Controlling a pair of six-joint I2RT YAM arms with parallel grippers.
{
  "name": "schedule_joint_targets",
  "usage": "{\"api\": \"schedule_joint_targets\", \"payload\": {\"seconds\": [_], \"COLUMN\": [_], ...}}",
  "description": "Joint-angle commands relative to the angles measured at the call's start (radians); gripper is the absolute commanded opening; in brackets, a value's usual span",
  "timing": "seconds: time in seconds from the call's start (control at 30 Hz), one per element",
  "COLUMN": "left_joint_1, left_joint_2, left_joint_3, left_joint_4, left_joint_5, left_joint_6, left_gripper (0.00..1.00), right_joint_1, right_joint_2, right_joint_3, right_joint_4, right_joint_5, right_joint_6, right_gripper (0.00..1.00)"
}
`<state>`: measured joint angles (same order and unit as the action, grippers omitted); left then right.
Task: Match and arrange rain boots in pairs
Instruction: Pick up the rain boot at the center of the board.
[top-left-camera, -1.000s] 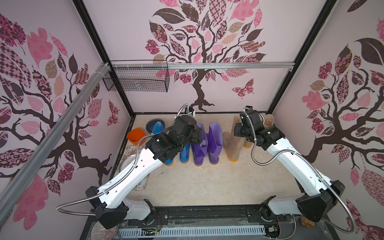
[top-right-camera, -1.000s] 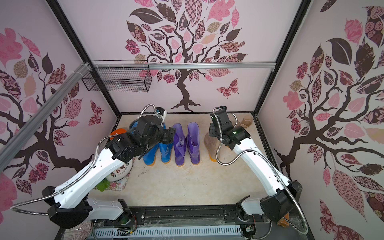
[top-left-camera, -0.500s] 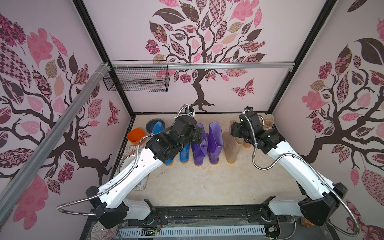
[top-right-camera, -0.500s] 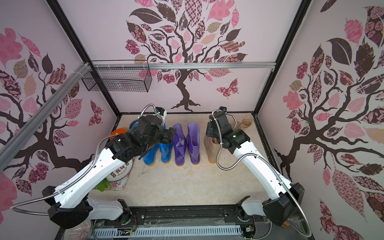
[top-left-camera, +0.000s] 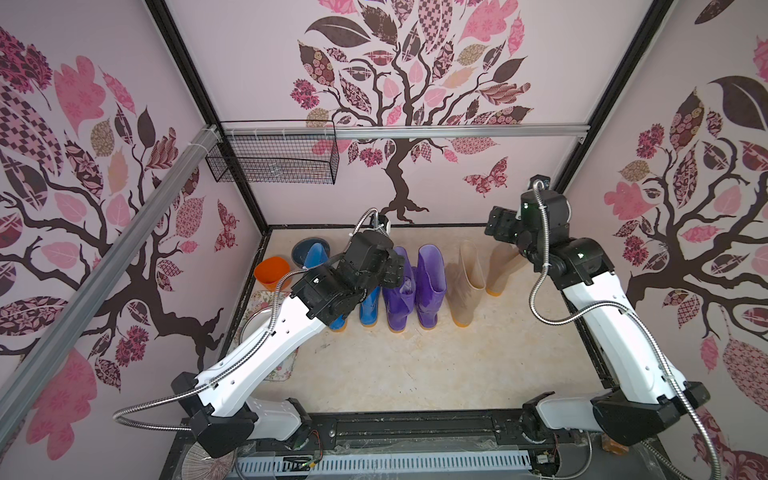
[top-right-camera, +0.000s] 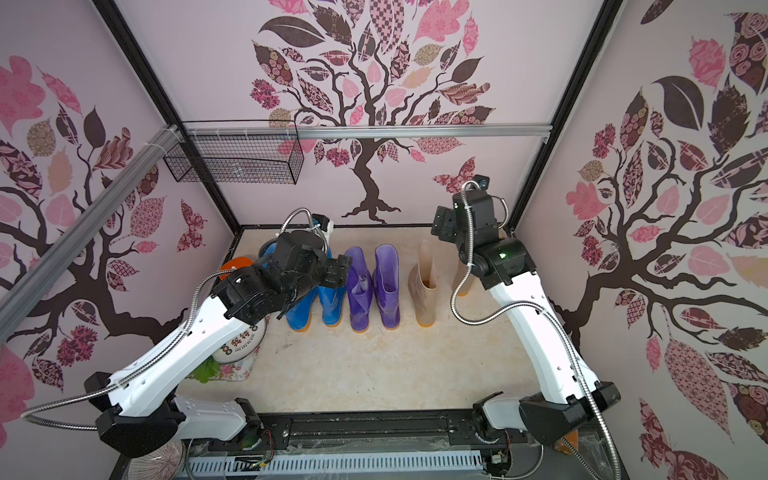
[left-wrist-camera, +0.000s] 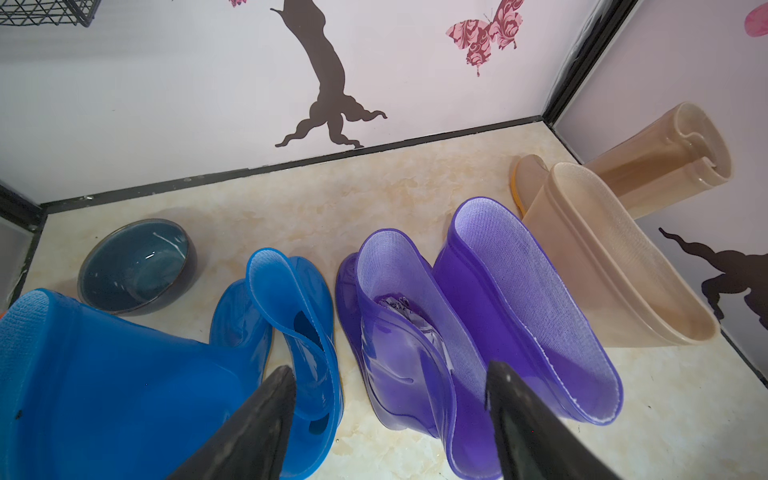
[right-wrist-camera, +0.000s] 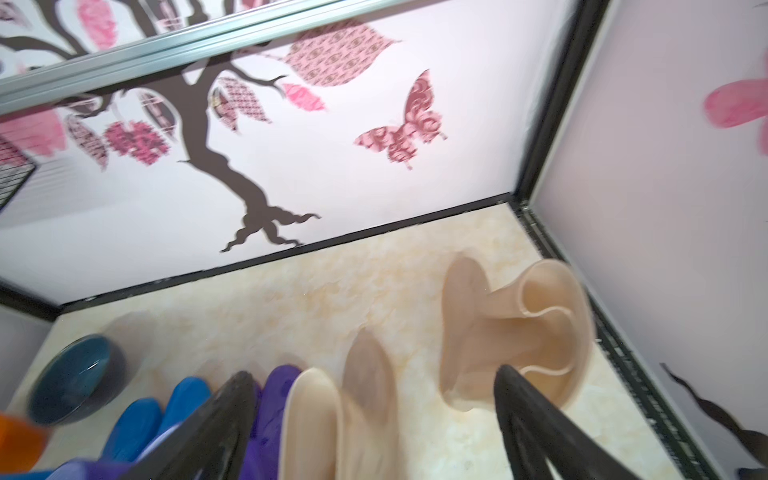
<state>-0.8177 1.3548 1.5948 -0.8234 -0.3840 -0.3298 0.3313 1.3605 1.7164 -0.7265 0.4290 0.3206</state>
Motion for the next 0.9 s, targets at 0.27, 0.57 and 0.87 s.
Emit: {"api": "schedule_joint_targets", "payload": {"seconds": [0.27,0.57,0.87], "left_joint_1": [0.003,0.004,0.004], "left_joint_2": [-0.005,0.024,0.038], "left_joint_3": [-0.024,-0.005,0.008], "left_joint_4": [0.011,0.008,0.002], "left_joint_5": [-0.013,-0.009,-0.014], "left_joint_6": [0.038,0.052,0.06], "left_gripper": [0.75,0.75,0.75], "right_joint_1": [-0.364,-0.425,-0.434], "right_joint_2": [0.047,0.122,0.178], "right_joint_3": [-0.165,-0.187,-0.19], "right_joint_4": [-0.039,0.007,0.027], "right_joint_5": [-0.231,-0.269,-0.295], "right_joint_6": [-0.018,-0.026,-0.048], "right_gripper": [0.95,0.94,0.71]}}
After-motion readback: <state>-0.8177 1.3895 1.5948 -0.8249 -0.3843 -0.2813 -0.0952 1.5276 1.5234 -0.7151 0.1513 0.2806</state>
